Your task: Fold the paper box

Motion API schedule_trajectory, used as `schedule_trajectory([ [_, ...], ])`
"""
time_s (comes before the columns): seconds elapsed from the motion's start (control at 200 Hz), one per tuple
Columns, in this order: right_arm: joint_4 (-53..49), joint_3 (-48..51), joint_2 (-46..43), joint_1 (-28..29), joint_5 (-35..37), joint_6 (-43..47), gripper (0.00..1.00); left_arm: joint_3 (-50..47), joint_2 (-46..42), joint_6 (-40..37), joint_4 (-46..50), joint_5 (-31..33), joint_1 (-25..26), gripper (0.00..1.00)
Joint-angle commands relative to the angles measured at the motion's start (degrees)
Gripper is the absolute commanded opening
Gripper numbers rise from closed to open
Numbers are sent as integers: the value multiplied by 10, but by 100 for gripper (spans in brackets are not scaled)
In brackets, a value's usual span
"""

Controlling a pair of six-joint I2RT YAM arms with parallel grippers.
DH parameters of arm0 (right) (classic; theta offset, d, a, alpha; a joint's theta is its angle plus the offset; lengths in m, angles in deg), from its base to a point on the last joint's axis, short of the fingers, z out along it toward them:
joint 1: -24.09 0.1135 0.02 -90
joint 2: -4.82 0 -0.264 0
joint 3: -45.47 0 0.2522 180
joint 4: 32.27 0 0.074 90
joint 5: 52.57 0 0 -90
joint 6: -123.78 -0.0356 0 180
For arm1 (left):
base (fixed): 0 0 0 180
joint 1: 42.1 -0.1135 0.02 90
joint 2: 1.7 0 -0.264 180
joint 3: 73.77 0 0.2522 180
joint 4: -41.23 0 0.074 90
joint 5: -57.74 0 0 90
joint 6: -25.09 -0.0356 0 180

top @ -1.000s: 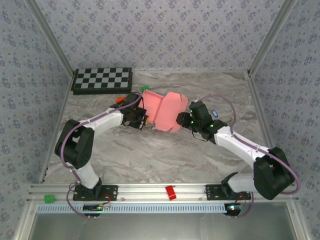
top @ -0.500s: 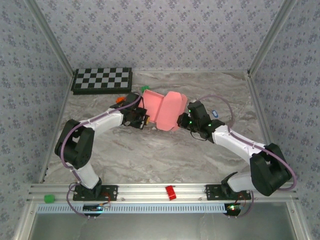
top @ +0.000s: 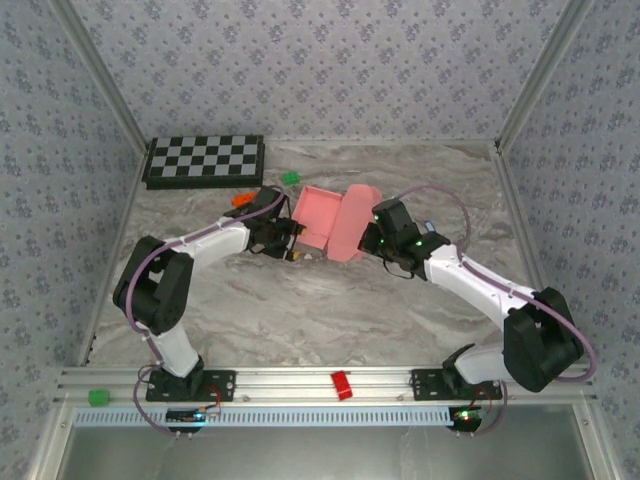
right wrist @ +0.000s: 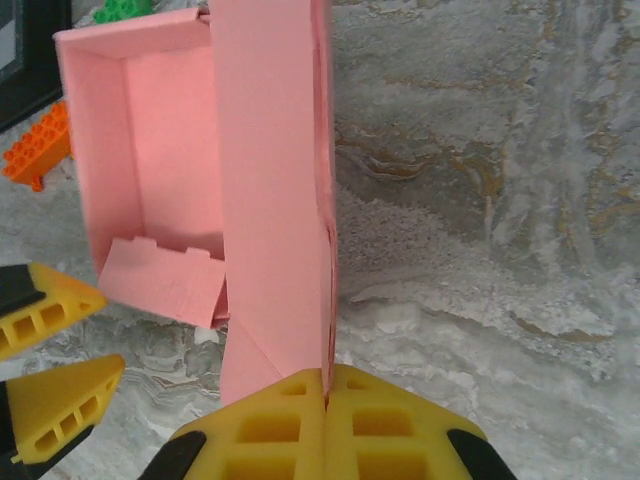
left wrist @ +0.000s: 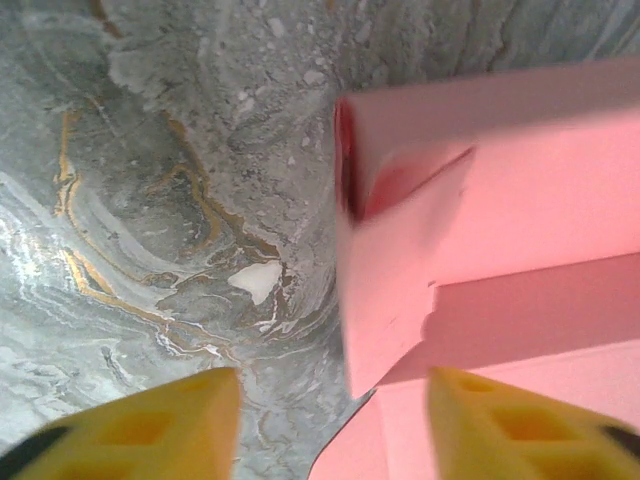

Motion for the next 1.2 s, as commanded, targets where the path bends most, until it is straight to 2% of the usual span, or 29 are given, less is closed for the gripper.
schedule_trajectory([
  [0.0, -56, -32, 3, -2, 14, 11, 0, 8, 8, -3, 12, -5, 0, 65],
  [0.08, -78, -45, 8, -11, -3, 24, 0, 13, 3, -27, 19, 2, 0, 75],
  [0.17, -97, -60, 15, -28, -32, 44, 0, 23, -6, -62, 39, 16, 0, 80],
  [0.32, -142, -91, 23, -64, -83, 85, 0, 26, -36, -114, 64, 60, -1, 82],
  [0.375, -157, -103, 25, -80, -115, 96, 0, 28, -47, -134, 75, 81, -2, 82],
  [0.485, -222, -145, 34, -104, -159, 173, 0, 39, -63, -187, 104, 119, -10, 83],
  [0.705, -318, -224, 48, -132, -208, 300, 0, 74, -69, -355, 139, 174, -27, 81],
  [0.83, -375, -266, 74, -135, -216, 370, 0, 98, -61, -460, 156, 165, -53, 79],
  [0.965, -417, -308, 106, -136, -220, 445, 0, 96, -59, -569, 133, 141, -75, 76],
  [1.194, -419, -350, 136, -112, -208, 577, 0, 117, -34, -659, 155, 129, -93, 68],
])
